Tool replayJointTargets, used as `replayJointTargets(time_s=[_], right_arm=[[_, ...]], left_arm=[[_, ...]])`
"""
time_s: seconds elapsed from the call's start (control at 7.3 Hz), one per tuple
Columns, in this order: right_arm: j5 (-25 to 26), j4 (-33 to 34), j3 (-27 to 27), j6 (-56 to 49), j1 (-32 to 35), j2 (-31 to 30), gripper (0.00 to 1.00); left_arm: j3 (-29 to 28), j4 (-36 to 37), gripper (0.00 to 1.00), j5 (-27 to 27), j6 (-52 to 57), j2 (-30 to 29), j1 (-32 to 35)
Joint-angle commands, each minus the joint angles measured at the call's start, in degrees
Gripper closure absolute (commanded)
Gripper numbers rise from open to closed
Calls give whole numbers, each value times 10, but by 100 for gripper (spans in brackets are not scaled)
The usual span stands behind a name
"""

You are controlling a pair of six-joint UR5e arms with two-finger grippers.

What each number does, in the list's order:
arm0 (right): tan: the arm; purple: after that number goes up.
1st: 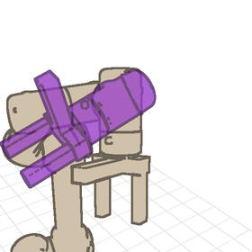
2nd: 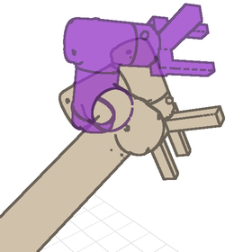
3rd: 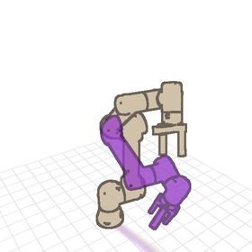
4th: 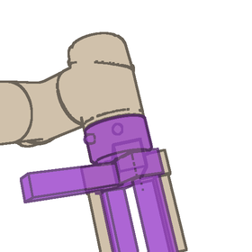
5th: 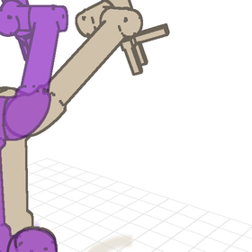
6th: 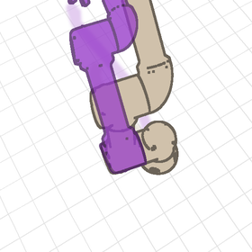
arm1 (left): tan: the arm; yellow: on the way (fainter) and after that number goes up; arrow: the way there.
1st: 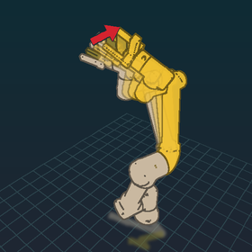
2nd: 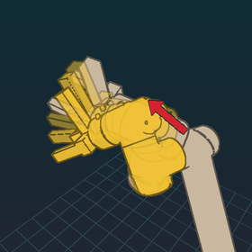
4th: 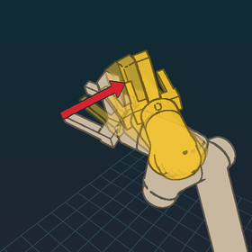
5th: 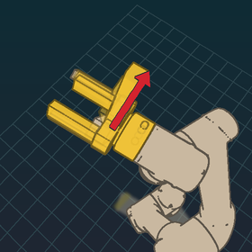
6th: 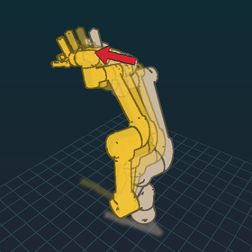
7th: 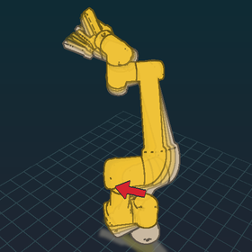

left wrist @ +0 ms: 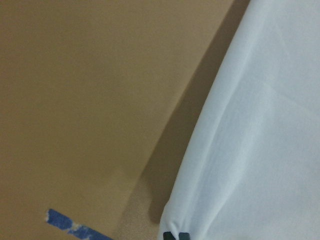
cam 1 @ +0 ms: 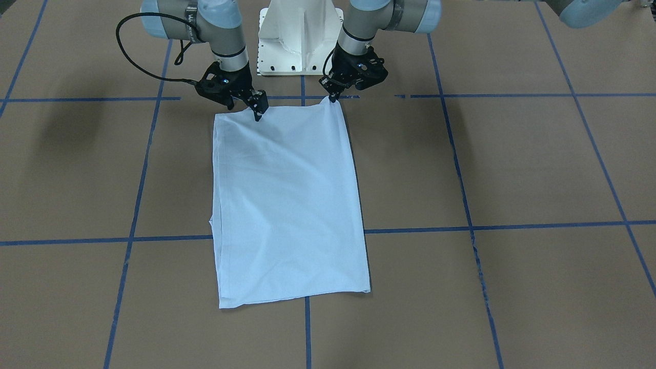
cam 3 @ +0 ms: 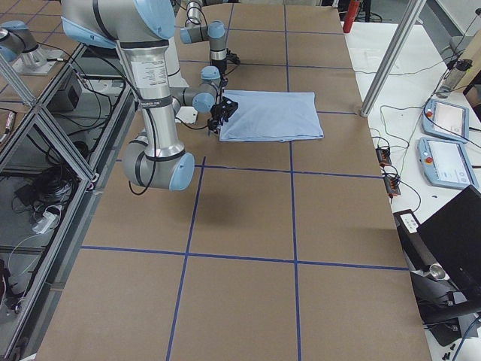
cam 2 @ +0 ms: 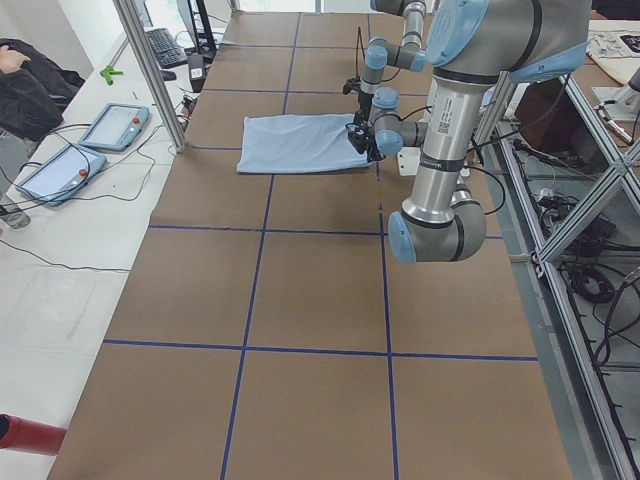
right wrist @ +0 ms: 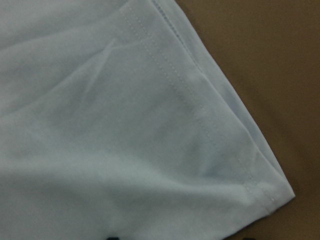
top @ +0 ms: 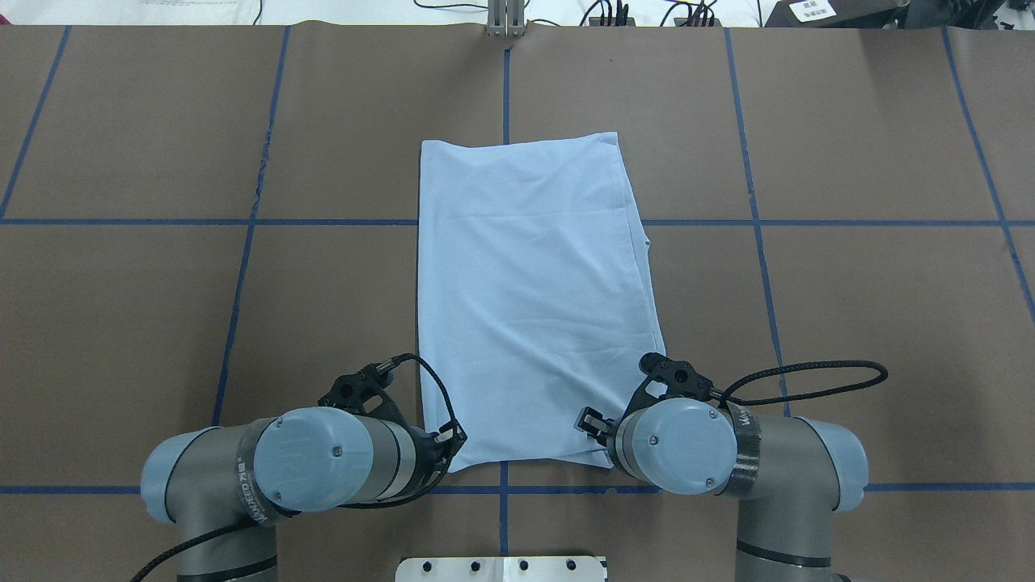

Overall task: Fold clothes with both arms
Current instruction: 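Pinch both near corners of the shirt with both grippers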

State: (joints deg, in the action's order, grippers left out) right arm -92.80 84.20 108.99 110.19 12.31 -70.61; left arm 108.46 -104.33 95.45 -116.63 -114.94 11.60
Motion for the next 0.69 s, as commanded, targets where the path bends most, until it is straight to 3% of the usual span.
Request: replayJointTargets(time_s=[0.0,0.14,0.55], right_arm=[[0,0,-3,-3,0,0,69],[-1,0,-1,-5,0,3,96],[-5,1,1,-6,7,10,100]], left_arm=[[2,0,100,0,0,0,0],[2,0,100,0,0,0,0],[2,-1,100,0,0,0,0]])
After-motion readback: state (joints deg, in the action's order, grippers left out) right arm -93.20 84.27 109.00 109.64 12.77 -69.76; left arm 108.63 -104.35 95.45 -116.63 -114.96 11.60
